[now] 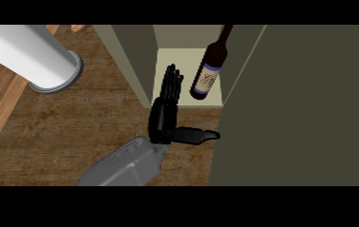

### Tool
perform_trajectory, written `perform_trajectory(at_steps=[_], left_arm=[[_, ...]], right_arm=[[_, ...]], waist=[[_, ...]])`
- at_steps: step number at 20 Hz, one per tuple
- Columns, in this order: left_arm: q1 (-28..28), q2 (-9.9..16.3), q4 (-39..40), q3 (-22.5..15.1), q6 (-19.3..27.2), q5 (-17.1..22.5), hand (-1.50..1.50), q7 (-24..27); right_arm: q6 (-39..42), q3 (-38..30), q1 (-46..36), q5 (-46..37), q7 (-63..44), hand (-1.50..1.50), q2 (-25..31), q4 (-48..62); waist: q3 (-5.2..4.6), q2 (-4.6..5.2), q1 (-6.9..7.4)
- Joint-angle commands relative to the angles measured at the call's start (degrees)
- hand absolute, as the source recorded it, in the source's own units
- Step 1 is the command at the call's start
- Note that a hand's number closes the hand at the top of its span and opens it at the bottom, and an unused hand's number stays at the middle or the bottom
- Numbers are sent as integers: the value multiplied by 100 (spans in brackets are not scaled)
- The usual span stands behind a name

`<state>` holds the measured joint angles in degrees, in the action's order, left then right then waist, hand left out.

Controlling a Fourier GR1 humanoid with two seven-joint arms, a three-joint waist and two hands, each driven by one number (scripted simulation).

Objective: Pick up the wine, place it into the cabinet and close the cabinet

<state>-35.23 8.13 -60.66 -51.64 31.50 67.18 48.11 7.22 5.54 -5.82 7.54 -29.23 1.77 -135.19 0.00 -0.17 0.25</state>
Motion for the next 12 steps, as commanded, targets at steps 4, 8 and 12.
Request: perform_trajectory(at_steps=[4, 8, 12], left_arm=[[988, 1181, -1762, -119, -84, -556, -150, -349], [1351, 1727, -2668, -195, -116, -755, -150, -599], [1704, 2054, -3252, -253, -323, -1024, -150, -657]], right_arm=[[277, -437, 544, 350, 178, -150, 258, -392], [660, -390, 180, 931, -152, 150, 560, -230], [843, -98, 267, 698, -271, 150, 726, -722]], waist=[[4, -10, -1], [4, -15, 51], [-1, -13, 13]])
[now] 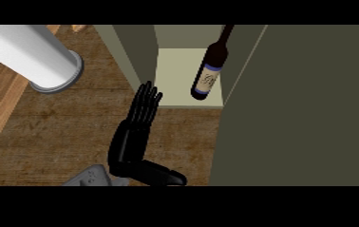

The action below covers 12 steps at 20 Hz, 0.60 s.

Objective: Pick up the wine, place it into the cabinet and close the cabinet

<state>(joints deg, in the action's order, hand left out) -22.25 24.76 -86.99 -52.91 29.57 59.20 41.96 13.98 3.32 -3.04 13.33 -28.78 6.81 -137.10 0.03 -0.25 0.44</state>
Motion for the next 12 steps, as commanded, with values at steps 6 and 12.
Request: perform_trajectory(at_steps=[6, 12], left_arm=[[1087, 1551, -1661, 543, -721, 25, 150, -223], [1809, 2191, -1758, 1079, -1317, 215, 150, 7]], right_arm=[[702, 305, 638, 782, -221, 150, 300, -664], [661, 1174, 537, 898, -530, 150, 74, -765]], waist=[[-1, -3, -28], [-7, 0, 16]])
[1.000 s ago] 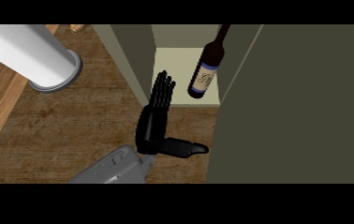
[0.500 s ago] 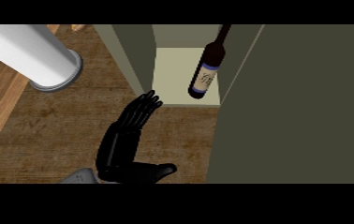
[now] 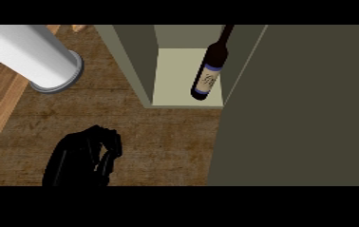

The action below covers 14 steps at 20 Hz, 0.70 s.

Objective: Pick up the wine, place it into the cabinet and close the cabinet

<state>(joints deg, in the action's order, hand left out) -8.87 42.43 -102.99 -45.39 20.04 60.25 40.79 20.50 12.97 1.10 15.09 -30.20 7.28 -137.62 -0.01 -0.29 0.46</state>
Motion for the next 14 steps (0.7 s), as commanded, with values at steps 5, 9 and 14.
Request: perform_trajectory(at_steps=[5, 9, 14], left_arm=[[1225, 1162, -445, 919, -912, 389, -150, 331], [1764, 1407, -429, 1388, -1393, 753, -150, 575], [2488, 1550, -264, 1596, -1786, 786, -150, 1000]], right_arm=[[-306, 1499, -224, -27, -749, 150, -394, -628], [-956, 2798, -406, -820, -1116, 150, -719, -616], [-1689, 3694, -1246, -1235, -1173, 150, -722, 256]], waist=[[-9, -5, 60], [-15, -32, 40], [-24, -45, 184]])
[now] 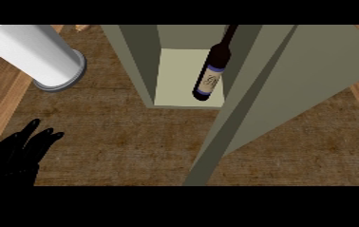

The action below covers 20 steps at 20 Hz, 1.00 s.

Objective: Pick up the wine, place it into the cabinet and close the cabinet

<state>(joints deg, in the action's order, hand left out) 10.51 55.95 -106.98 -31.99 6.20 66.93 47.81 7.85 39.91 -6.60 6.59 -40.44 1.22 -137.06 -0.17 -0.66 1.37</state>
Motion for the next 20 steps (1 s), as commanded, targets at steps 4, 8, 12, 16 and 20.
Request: perform_trajectory(at_steps=[4, 8, 12, 16, 20], left_arm=[[677, 445, 371, 721, -742, 438, -150, 189], [1027, 786, 521, 970, -1230, 508, -150, 286], [1063, 890, 690, 1206, -1459, 438, -150, 427], [1345, 1136, 828, 1433, -2087, 590, -150, 446], [1428, 1330, 891, 1681, -2345, 812, -150, 325]], right_arm=[[-1439, 1720, -1061, -723, -161, 150, -115, 434], [-2228, 1740, -1671, -1014, 211, 150, -99, 910], [-2890, 1223, -2222, -1012, 445, 150, -84, 1098], [-3283, 979, -2750, -922, 397, 150, -76, 1454], [-3653, 615, -3383, -733, 306, 150, -77, 1854]], waist=[[-2, 7, 13], [-11, -17, 138], [-14, 15, 173], [-15, 26, 273], [-12, 41, 283]])
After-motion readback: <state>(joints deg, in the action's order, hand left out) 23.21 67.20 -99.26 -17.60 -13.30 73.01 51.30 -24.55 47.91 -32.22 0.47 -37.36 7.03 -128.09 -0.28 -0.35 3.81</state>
